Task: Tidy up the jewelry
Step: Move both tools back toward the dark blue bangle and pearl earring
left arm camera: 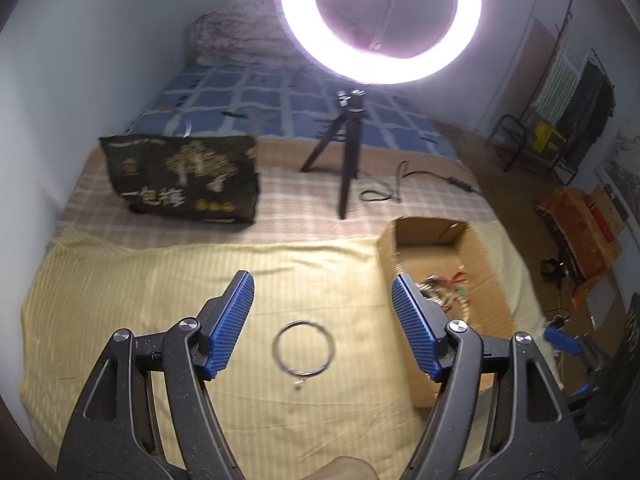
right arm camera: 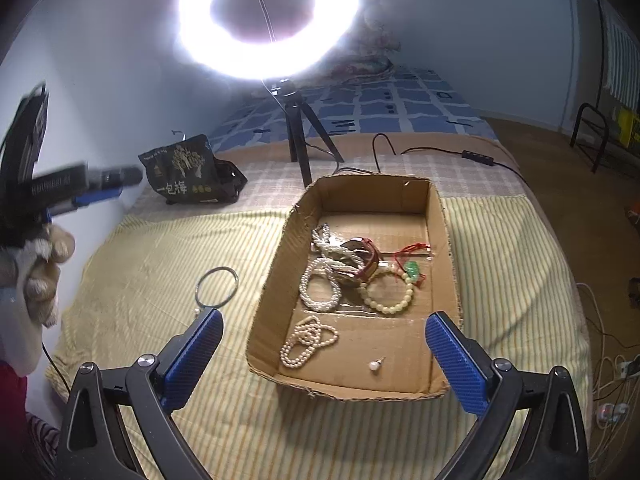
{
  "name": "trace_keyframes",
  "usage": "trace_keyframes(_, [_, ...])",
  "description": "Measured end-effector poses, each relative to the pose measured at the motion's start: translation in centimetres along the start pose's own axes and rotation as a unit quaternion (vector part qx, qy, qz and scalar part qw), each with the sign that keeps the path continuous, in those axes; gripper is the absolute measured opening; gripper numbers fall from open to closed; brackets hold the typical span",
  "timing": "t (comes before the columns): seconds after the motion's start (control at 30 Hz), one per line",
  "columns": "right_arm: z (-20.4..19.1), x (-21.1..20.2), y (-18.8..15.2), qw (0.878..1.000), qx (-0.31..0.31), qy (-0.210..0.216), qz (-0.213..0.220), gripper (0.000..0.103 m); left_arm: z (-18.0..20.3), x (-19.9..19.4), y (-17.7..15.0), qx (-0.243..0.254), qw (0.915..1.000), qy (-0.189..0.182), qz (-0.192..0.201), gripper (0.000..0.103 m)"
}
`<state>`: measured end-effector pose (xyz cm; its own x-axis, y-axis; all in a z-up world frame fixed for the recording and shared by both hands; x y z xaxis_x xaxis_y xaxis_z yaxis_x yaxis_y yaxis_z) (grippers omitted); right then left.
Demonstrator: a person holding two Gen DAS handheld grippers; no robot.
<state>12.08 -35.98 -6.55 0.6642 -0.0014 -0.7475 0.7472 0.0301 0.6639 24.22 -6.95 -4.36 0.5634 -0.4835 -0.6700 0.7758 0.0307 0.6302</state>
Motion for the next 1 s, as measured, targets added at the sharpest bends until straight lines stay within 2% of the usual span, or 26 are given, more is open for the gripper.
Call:
trace_keyframes(0.33, [-2.6,0.7,0.4,1.000,-0.002,0.028,-0.012,0.101,-4.4,2.1,-1.9,-0.024,0.9989,0.010,-0.039,0.073])
trace_keyframes(0.63, [-5.8,0.8,0.3,0.998,-0.033,0.043,-0.014,0.094,-7.0,7.4,-4.4,-0.042,0.9927,0.005,-0.113,0.052])
trace_keyframes(0.73, [-6.6,1.0,0.2,0.998,-0.042,0.048,-0.014,0.094,-7.9,8.6,-5.0,-0.049,0.9904,0.004,-0.129,0.051])
trace_keyframes(0.8, [-7.2,1.2,0.1,0.997,-0.048,0.054,-0.018,0.078,-8.6,9.4,-5.3,-0.064,0.9887,0.000,-0.135,0.045])
trace_keyframes(0.83, [-7.5,1.5,0.1,0.997,-0.050,0.056,-0.025,0.076,-8.9,9.7,-5.5,-0.071,0.9877,-0.003,-0.139,0.042])
trace_keyframes(1.0, [-8.9,2.5,0.0,0.995,-0.058,0.066,-0.037,0.074,-9.0,10.9,-5.9,-0.082,0.9854,-0.017,-0.148,0.041])
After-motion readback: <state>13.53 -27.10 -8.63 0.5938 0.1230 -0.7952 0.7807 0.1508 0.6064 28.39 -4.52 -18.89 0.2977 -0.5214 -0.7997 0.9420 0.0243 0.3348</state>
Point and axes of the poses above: each gripper's, at about its wrist camera, not at the fingertips, and x roughly the way its jaws point, z to its right, y to its top, the point moved 1 cm from there along x, roughly the way its jaws point, and after that the axes turned 15 degrees about -y, right-handed, at the moved point
